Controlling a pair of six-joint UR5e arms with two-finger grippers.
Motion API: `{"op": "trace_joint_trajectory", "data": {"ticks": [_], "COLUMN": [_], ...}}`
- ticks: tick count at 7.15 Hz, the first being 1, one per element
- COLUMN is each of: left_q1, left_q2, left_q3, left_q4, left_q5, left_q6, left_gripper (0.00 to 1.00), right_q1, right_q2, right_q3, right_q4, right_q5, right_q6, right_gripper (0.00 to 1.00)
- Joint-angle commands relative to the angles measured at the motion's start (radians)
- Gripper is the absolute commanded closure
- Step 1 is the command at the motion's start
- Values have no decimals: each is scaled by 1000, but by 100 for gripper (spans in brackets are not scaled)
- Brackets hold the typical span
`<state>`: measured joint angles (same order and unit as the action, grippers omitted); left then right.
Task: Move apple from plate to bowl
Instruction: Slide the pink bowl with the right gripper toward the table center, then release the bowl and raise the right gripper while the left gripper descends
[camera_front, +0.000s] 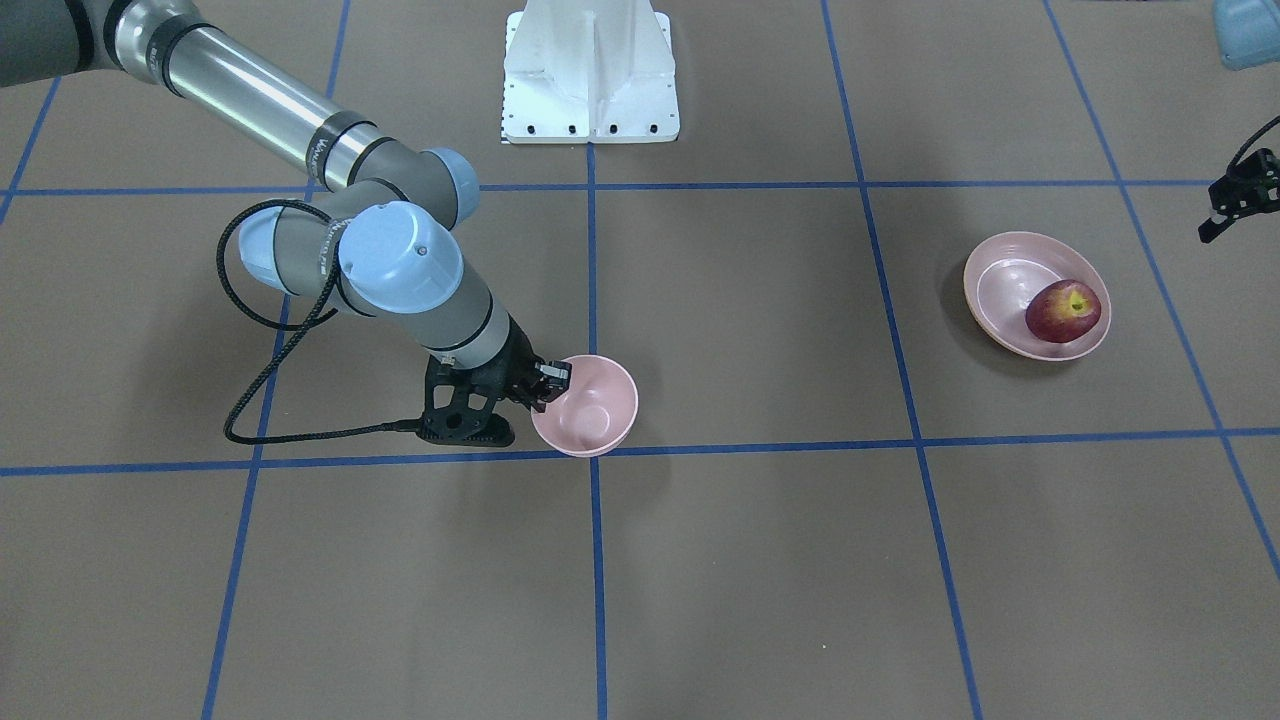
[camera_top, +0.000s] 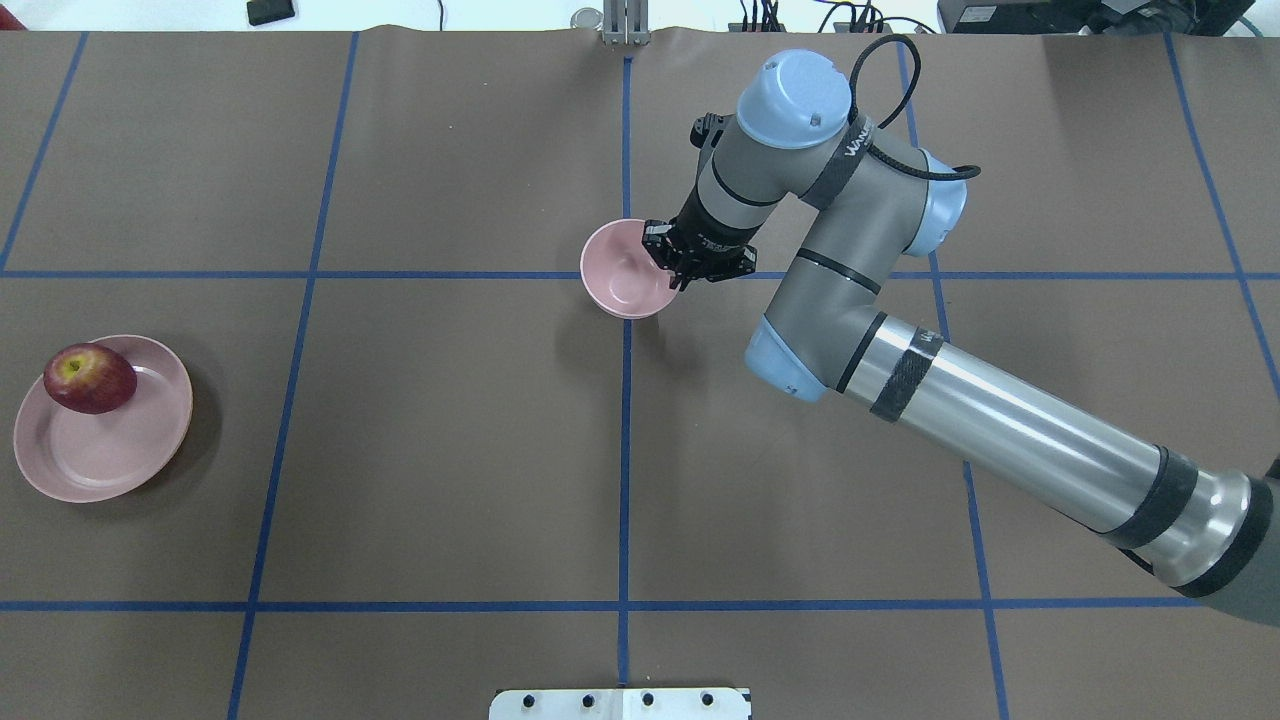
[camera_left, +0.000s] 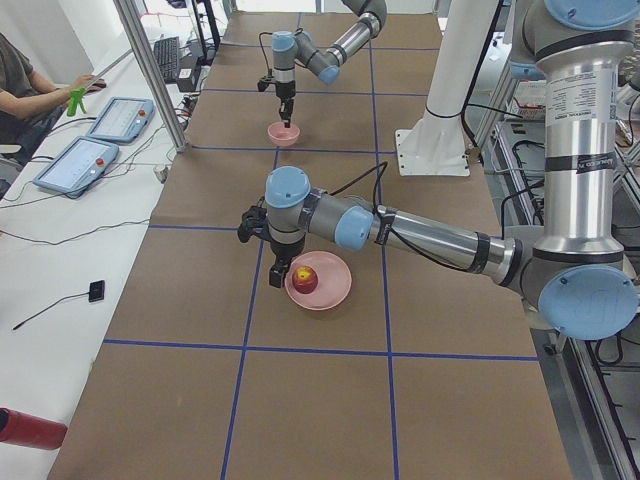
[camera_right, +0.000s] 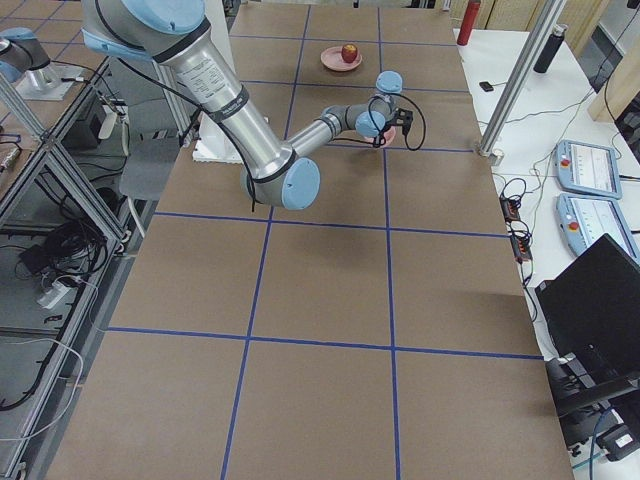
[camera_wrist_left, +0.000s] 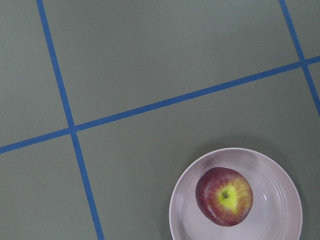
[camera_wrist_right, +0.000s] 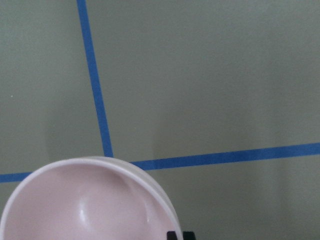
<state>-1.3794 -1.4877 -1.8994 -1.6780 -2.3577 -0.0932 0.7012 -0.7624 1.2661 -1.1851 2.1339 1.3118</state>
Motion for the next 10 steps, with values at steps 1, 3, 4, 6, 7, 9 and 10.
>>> {"op": "trace_joint_trajectory", "data": {"ticks": [1, 3, 4, 6, 7, 9, 10], "left_q1": [6, 89, 182, 241, 253, 285, 325], "left_q2": [1, -11, -25, -25, -25, -25, -25], "left_q3": [0, 6, 11, 60, 112, 148, 155], "left_q4": [0, -14, -43, -92, -158, -244, -246], "left_q5": [-6, 4, 64, 113, 115, 113, 115], "left_q6": [-3, -109, -129, -172, -209, -356, -367], "left_gripper": [2, 5, 6, 2, 2, 2, 2], "right_q1": [-16, 3, 39, 147, 174, 188, 190], "right_q2": [9, 8, -8, -249, -303, -334, -344], "right_q3": [-19, 2, 31, 264, 298, 320, 326], "right_q4": [-1, -2, -16, -31, -33, -33, -33], "right_q5": [-22, -3, 47, 144, 146, 147, 147], "right_q6": [4, -5, -5, -52, -92, -105, -105], "right_gripper": [3, 0, 0, 0, 0, 0, 0]}}
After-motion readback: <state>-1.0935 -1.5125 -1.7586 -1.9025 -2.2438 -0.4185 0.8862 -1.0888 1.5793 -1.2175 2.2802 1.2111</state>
